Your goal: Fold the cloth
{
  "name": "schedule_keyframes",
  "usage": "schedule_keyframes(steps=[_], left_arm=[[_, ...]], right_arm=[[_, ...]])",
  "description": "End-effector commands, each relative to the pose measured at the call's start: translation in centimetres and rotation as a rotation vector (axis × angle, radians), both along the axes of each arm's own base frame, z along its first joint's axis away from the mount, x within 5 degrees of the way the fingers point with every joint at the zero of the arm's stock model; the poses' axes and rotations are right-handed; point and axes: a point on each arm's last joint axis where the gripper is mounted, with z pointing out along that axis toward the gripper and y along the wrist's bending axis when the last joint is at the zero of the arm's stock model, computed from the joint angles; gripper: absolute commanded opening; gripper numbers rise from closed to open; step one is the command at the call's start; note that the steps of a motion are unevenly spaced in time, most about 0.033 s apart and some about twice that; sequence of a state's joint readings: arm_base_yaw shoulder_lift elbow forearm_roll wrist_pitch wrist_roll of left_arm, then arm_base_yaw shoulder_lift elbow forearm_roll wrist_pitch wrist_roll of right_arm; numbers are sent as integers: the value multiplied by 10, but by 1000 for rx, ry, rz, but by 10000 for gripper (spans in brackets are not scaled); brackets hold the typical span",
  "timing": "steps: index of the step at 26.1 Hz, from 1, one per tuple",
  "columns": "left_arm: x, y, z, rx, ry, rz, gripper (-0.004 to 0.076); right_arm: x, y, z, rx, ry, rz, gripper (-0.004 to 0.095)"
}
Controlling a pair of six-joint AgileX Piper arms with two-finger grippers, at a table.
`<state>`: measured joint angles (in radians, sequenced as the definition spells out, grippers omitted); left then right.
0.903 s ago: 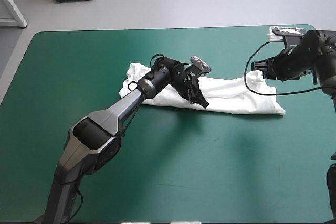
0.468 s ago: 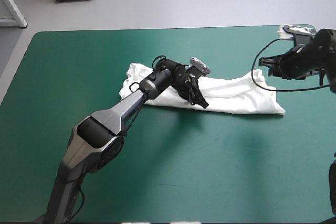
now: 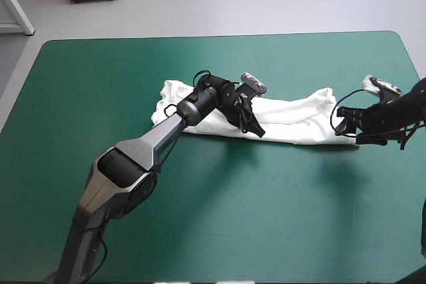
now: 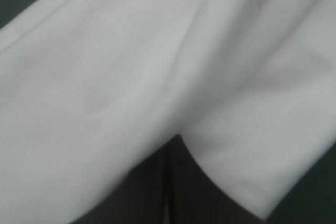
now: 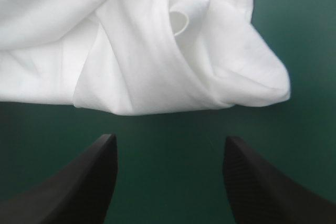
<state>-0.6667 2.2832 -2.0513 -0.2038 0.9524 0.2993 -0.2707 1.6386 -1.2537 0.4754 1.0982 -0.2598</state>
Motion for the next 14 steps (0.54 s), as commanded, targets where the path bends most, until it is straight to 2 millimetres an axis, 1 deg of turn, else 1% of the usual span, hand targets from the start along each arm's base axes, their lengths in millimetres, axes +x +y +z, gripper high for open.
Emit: schedule_keyframes(steps=[1,6,11,12,13,14], left_arm=[[-7,-4,29,-80,-13,5,-22],[-8,-4,28,-73,-7,-1,-22],[-8,-4,29,-75,-11,0,-22],[-8,-4,29,-76,-12,1,-22],[-8,-4,29,-76,-12,1,-22],[-8,-4,29,-76,-12,1,-22]], right_arm=[[3,1,9,15,-77,-4,578],[12,-5,0,-27,-92,-2,587],[20,-9,-15,-45,-82,8,587],[24,-10,-23,-47,-68,10,587],[26,-11,-26,-46,-64,8,587],[30,-12,-34,-42,-48,7,587]])
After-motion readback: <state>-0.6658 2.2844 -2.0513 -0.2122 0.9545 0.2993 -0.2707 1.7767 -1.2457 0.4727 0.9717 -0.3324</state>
